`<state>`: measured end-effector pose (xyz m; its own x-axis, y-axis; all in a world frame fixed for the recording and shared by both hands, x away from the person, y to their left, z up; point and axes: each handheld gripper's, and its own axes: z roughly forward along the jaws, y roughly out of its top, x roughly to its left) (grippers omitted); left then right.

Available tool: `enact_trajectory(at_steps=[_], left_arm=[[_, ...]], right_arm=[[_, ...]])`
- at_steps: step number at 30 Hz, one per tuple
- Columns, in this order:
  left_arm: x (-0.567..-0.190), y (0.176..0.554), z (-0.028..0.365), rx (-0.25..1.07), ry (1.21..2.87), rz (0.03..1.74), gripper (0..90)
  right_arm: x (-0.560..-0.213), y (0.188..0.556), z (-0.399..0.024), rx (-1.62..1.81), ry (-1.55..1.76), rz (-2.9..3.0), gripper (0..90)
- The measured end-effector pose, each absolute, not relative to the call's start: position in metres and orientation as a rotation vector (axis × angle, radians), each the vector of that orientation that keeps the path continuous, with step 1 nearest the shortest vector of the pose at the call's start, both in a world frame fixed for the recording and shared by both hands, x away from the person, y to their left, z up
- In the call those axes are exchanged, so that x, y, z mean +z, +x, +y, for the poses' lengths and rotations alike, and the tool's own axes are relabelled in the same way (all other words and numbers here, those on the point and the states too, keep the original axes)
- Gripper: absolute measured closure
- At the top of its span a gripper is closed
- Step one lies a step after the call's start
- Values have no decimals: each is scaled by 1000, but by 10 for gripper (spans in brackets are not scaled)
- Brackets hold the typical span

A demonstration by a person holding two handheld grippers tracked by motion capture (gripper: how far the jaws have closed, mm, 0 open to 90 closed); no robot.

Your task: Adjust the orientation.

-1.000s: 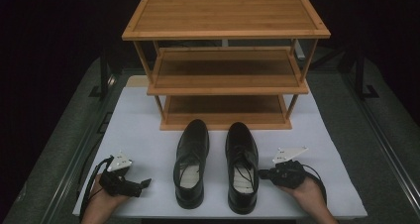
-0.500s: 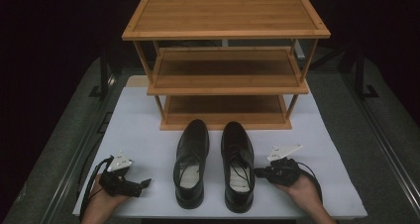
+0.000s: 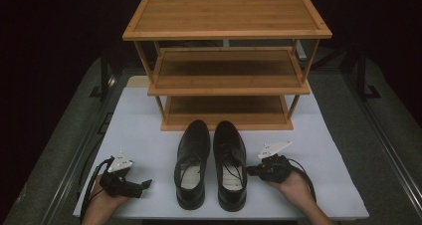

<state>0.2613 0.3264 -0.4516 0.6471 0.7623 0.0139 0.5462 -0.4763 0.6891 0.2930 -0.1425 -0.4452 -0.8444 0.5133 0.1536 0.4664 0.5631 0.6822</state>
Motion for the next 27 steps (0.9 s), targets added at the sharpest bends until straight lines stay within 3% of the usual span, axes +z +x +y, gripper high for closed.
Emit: enact_trajectory(at_steps=[21,24,27], left_arm=[[-452,261,326,421,2203,1012,0],[-452,261,326,422,2203,1012,0],[-451,261,326,421,2201,1013,0]], right_arm=[[-443,289,-126,1176,796,2734,895],[-439,291,-133,1209,830,2692,846],[-434,290,-140,1212,854,2659,722]])
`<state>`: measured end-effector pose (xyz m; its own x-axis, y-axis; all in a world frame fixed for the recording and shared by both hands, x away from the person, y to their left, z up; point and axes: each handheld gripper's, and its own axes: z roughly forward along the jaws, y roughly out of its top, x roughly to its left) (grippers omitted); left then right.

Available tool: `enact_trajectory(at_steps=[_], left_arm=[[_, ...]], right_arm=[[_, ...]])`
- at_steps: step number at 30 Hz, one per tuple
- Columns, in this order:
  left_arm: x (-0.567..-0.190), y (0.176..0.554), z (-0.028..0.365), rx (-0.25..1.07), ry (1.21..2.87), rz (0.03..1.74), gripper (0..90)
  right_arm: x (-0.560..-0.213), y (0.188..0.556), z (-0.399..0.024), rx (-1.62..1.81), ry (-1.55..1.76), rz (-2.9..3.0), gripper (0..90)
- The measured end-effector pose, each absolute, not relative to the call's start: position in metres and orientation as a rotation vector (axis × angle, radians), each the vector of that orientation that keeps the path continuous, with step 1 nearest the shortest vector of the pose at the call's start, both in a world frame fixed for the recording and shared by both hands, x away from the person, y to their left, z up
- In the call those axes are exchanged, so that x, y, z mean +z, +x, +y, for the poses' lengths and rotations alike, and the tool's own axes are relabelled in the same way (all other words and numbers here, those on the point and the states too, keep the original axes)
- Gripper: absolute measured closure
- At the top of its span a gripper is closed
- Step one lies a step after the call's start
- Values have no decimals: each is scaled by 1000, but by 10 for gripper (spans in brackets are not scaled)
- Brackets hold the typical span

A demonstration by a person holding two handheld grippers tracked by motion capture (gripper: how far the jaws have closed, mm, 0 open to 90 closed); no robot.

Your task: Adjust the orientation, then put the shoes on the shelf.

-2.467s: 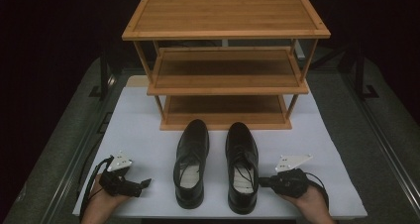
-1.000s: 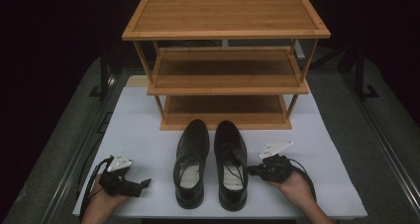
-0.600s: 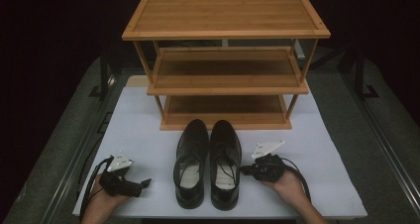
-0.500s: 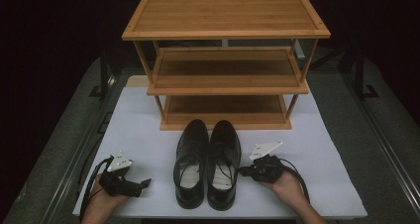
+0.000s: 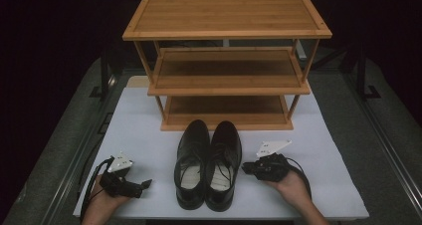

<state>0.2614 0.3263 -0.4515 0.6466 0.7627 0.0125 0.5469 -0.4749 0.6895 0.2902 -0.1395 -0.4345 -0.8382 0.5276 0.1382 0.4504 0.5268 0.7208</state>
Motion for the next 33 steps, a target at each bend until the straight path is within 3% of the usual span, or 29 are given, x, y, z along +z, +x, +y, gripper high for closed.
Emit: enact_trajectory(at_steps=[7,10,16,33], left_arm=[[-449,261,325,418,2202,1024,0],[-444,262,324,406,2186,1023,18],[-421,262,319,389,2125,982,135],[-364,277,268,364,2063,764,160]], right_arm=[[-423,289,-152,1234,936,2580,468],[-415,287,-155,1258,956,2548,419],[-403,280,-158,1274,977,2527,370],[-375,280,-129,1389,904,2489,346]])
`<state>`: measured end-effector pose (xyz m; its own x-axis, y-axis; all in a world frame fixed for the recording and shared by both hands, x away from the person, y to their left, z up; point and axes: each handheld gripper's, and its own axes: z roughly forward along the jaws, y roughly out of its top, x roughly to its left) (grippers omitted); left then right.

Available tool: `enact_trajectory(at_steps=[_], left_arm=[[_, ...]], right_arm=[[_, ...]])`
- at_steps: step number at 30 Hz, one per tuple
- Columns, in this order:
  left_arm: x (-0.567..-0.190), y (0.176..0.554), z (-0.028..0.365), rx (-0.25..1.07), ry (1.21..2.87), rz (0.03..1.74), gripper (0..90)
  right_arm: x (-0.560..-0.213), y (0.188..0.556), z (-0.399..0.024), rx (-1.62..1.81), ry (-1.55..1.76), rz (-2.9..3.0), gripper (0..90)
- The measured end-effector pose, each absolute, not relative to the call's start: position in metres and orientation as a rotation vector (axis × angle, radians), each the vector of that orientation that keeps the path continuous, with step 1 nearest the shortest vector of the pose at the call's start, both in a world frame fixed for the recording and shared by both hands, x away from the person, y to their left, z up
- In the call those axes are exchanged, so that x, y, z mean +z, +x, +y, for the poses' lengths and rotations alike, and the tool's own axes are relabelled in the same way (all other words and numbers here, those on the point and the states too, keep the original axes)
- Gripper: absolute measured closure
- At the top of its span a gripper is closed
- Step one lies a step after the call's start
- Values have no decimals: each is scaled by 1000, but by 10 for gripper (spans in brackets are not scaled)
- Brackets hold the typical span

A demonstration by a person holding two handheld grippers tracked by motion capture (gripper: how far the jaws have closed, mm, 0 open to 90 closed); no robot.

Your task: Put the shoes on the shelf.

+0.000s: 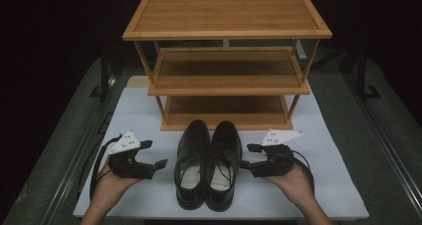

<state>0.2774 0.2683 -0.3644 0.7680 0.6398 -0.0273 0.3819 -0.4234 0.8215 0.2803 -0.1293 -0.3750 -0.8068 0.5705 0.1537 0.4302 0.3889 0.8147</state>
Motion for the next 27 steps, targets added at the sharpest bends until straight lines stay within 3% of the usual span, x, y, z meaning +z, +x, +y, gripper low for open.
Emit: enact_trajectory(at_steps=[16,27], left_arm=[[-363,305,224,332,2087,704,164],[-377,303,221,263,2118,678,281]], right_arm=[[-373,296,-103,1421,880,2499,346],[-386,297,-94,1371,888,2540,342]])
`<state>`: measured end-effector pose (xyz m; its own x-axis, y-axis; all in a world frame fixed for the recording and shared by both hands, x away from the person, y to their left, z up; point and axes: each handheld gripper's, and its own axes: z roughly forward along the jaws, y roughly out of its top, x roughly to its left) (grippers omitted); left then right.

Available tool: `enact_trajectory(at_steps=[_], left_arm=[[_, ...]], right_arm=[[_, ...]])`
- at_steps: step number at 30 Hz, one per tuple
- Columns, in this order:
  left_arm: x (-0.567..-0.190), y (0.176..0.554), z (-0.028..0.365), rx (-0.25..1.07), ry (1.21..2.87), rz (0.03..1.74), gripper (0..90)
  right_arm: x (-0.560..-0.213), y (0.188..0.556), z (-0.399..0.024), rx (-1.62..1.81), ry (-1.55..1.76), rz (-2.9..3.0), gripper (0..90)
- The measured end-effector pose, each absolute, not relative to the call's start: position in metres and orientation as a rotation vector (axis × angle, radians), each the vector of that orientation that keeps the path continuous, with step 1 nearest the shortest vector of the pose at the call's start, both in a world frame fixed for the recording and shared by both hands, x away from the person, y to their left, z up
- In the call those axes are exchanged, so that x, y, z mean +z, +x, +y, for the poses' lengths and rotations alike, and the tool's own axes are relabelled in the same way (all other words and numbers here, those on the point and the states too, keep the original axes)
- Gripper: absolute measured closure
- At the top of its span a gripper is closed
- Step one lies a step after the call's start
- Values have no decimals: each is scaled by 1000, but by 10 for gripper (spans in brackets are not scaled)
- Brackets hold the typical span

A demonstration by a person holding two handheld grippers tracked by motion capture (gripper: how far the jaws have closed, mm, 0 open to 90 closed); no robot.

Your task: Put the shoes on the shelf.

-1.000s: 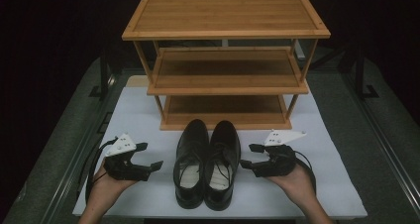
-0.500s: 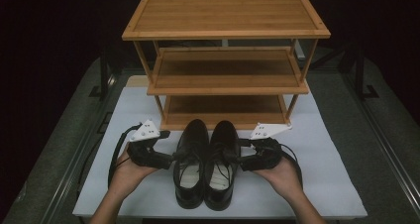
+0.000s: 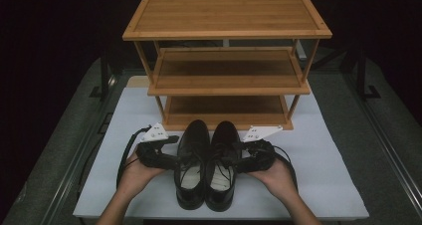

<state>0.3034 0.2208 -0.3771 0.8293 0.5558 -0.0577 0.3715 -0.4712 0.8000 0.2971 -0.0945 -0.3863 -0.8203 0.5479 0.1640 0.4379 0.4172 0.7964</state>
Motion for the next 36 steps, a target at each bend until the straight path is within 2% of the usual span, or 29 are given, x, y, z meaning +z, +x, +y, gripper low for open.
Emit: enact_trajectory(at_steps=[7,10,15,23,36], left_arm=[[-381,298,217,221,2149,616,498],[-380,296,216,236,2158,606,549],[-379,293,214,264,2183,587,642],[-377,286,209,317,2212,574,840],[-371,282,214,392,2133,673,872]], right_arm=[[-394,294,-91,1372,881,2560,416],[-393,292,-90,1369,863,2554,459],[-392,289,-90,1373,837,2547,580],[-391,281,-87,1361,803,2528,846],[-386,285,-101,1405,875,2457,865]])
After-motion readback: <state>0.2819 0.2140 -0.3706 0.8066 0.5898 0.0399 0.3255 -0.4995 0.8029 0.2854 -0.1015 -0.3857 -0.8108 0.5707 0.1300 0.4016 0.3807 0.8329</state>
